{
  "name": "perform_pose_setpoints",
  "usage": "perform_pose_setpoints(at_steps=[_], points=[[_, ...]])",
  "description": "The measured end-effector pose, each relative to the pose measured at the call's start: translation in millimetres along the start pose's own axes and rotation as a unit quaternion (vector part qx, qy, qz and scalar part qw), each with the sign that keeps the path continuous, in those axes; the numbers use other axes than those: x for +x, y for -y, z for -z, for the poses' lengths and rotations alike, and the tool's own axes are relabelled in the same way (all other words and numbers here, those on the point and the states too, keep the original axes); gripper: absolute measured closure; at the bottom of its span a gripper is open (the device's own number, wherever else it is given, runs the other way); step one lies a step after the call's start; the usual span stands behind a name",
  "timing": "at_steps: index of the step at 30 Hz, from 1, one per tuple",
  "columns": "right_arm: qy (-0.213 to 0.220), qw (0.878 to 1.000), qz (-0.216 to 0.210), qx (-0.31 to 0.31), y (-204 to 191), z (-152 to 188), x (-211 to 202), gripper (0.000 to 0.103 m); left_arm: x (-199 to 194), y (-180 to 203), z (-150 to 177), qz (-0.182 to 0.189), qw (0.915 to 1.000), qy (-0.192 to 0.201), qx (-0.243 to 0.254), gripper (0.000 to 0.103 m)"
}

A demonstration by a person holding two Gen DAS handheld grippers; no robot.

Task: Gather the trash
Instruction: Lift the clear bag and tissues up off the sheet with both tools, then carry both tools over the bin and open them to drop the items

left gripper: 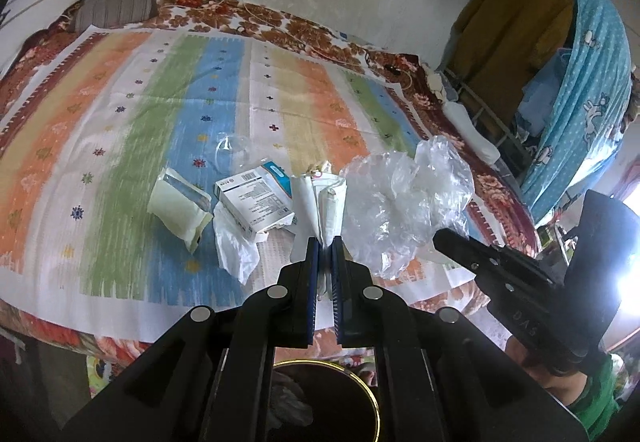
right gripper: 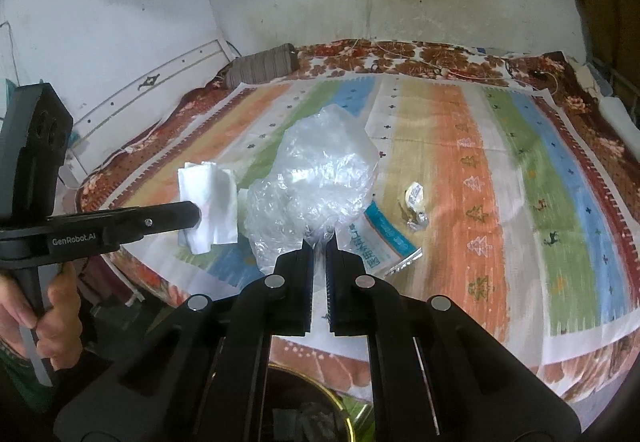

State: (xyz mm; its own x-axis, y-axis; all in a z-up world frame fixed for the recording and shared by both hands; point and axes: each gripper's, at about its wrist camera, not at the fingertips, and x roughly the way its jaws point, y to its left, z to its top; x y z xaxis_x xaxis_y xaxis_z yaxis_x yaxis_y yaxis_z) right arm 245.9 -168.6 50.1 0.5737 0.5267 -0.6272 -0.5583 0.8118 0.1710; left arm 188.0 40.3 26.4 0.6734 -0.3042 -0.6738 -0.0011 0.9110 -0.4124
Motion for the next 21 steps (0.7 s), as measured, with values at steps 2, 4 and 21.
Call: perform_pose_setpoints(at_steps=[2,4,21], points=[[0.004,1.0,0.005,-0.004,-2.9,4.3,-5.8,0.099,-4.0,1.4,3.8,-0.002,1.0,0.001,0.0,0.098],[0.005,1.0,0.004,-0.005,-6.2,8.7,-11.4,0.099,-9.0,1.9,9.0,-0.001,1.0,0.002,-0.002,0.098],[-0.031,1.0,0.003,-0.004,-40.4,83.3,-46.4,0.099,-44.1,5.6,93.3,-0.008,0.9996,-0.009,-0.025,0.097]])
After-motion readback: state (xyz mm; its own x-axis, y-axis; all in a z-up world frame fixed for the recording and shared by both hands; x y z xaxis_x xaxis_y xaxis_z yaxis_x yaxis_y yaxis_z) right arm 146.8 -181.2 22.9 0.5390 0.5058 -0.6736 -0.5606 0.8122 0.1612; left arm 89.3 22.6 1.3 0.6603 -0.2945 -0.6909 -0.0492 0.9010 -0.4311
